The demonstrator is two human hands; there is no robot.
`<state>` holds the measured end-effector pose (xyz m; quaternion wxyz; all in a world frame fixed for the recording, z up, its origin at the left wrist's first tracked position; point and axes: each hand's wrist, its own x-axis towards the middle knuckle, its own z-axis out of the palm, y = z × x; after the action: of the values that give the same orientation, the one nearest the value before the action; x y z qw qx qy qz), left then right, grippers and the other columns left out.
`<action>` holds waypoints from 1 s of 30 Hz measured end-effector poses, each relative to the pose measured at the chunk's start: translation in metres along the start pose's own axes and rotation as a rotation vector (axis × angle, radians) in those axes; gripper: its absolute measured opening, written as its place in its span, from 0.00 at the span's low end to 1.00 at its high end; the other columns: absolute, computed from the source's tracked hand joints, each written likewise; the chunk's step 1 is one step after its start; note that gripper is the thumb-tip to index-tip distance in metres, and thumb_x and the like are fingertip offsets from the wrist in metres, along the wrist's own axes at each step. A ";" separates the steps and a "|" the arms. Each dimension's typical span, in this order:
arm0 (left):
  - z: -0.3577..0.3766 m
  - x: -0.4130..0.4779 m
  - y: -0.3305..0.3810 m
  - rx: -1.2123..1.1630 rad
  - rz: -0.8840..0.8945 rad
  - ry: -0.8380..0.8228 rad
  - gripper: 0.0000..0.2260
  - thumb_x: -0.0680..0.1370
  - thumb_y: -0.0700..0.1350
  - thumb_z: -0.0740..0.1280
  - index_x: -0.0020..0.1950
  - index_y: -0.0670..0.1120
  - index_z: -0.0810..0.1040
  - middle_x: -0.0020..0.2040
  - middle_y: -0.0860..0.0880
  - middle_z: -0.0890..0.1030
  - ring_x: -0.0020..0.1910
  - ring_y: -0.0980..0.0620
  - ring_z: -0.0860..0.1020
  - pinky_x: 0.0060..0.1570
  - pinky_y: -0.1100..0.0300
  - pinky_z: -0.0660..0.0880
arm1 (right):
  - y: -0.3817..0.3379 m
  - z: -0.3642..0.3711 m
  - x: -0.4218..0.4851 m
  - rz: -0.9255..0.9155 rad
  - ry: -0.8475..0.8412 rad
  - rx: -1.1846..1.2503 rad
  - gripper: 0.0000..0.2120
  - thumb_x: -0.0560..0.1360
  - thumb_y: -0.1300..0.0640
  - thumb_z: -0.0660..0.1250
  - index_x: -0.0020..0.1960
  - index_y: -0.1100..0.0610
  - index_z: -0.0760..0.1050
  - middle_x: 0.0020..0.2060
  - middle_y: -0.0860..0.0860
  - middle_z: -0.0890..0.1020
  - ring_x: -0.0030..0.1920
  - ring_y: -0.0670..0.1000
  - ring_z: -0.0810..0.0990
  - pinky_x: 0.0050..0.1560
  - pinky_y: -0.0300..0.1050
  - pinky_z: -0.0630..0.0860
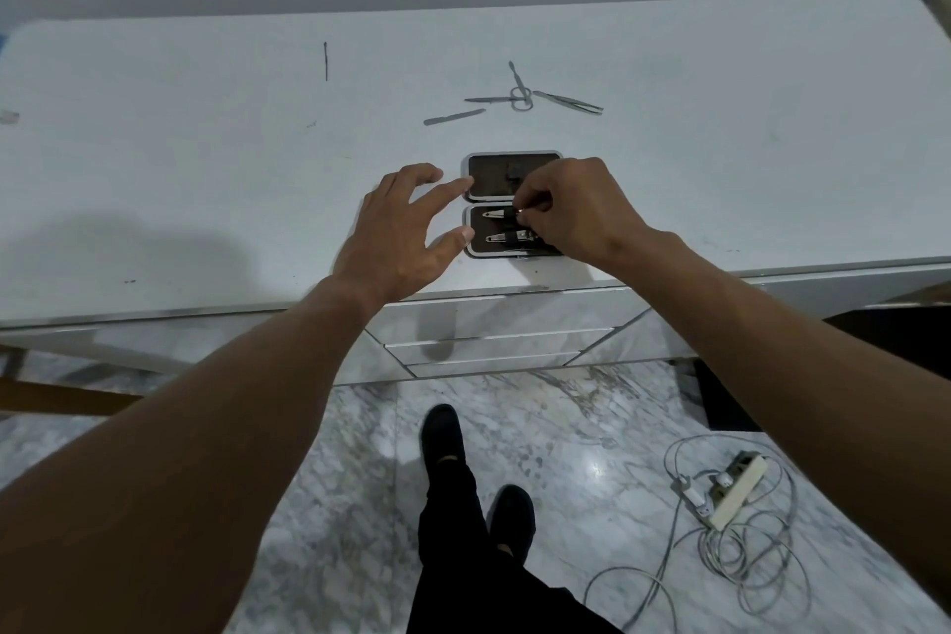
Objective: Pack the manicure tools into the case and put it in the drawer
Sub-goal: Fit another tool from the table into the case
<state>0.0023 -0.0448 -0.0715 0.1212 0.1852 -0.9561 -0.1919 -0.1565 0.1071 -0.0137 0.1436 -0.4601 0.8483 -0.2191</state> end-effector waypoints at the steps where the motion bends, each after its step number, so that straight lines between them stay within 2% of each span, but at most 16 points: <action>1: 0.000 0.000 0.000 -0.001 0.000 -0.002 0.23 0.78 0.58 0.63 0.73 0.56 0.69 0.69 0.48 0.70 0.69 0.48 0.66 0.66 0.47 0.65 | -0.001 -0.001 -0.001 -0.005 -0.007 0.000 0.06 0.71 0.60 0.71 0.47 0.55 0.84 0.44 0.53 0.85 0.45 0.54 0.81 0.48 0.45 0.77; 5: 0.000 0.000 0.000 -0.004 -0.009 -0.008 0.23 0.78 0.57 0.64 0.73 0.56 0.69 0.70 0.48 0.69 0.69 0.48 0.66 0.67 0.47 0.64 | -0.003 -0.010 0.000 0.008 0.041 0.027 0.09 0.71 0.54 0.71 0.50 0.56 0.82 0.44 0.53 0.84 0.45 0.54 0.81 0.50 0.48 0.78; 11: -0.002 -0.001 0.002 0.002 -0.021 -0.024 0.24 0.78 0.59 0.61 0.73 0.56 0.69 0.69 0.47 0.70 0.68 0.47 0.67 0.66 0.47 0.66 | 0.000 -0.029 0.024 0.136 0.161 -0.009 0.09 0.75 0.57 0.66 0.51 0.59 0.81 0.47 0.55 0.85 0.50 0.56 0.81 0.55 0.50 0.77; 15: -0.003 -0.001 0.004 -0.023 -0.031 -0.023 0.25 0.77 0.60 0.59 0.73 0.56 0.70 0.68 0.48 0.71 0.67 0.46 0.69 0.65 0.45 0.68 | 0.001 -0.033 0.053 0.227 0.165 -0.032 0.08 0.75 0.60 0.65 0.49 0.61 0.82 0.46 0.57 0.85 0.49 0.59 0.82 0.50 0.46 0.77; 17: -0.004 -0.001 0.004 -0.040 -0.039 -0.029 0.25 0.77 0.60 0.59 0.72 0.56 0.70 0.68 0.48 0.71 0.67 0.46 0.69 0.65 0.45 0.68 | 0.002 -0.033 0.070 0.278 0.151 -0.052 0.08 0.75 0.63 0.64 0.48 0.62 0.82 0.44 0.59 0.85 0.47 0.59 0.82 0.47 0.45 0.77; 21: -0.005 -0.001 0.005 -0.059 -0.047 -0.033 0.25 0.76 0.58 0.61 0.72 0.56 0.70 0.68 0.49 0.71 0.68 0.47 0.69 0.66 0.45 0.67 | 0.004 -0.030 0.105 0.324 0.096 -0.120 0.09 0.74 0.67 0.62 0.47 0.63 0.81 0.43 0.59 0.85 0.45 0.59 0.82 0.48 0.49 0.80; 26: -0.007 -0.001 0.007 -0.033 -0.041 -0.011 0.24 0.75 0.57 0.62 0.71 0.56 0.71 0.67 0.50 0.72 0.67 0.49 0.68 0.65 0.50 0.67 | 0.002 -0.024 0.139 0.255 -0.010 -0.228 0.09 0.74 0.65 0.64 0.50 0.61 0.81 0.46 0.59 0.84 0.46 0.61 0.82 0.51 0.51 0.80; 30: -0.010 -0.001 0.008 -0.034 -0.037 -0.027 0.24 0.74 0.55 0.64 0.71 0.54 0.72 0.67 0.49 0.72 0.67 0.50 0.67 0.64 0.53 0.65 | -0.002 -0.024 0.158 0.214 -0.075 -0.332 0.10 0.70 0.68 0.65 0.49 0.62 0.80 0.45 0.61 0.82 0.45 0.62 0.81 0.47 0.49 0.80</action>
<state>0.0035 -0.0404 -0.0595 0.1079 0.1981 -0.9507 -0.2126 -0.2508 -0.0215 0.0016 0.1197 -0.3927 0.9108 -0.0427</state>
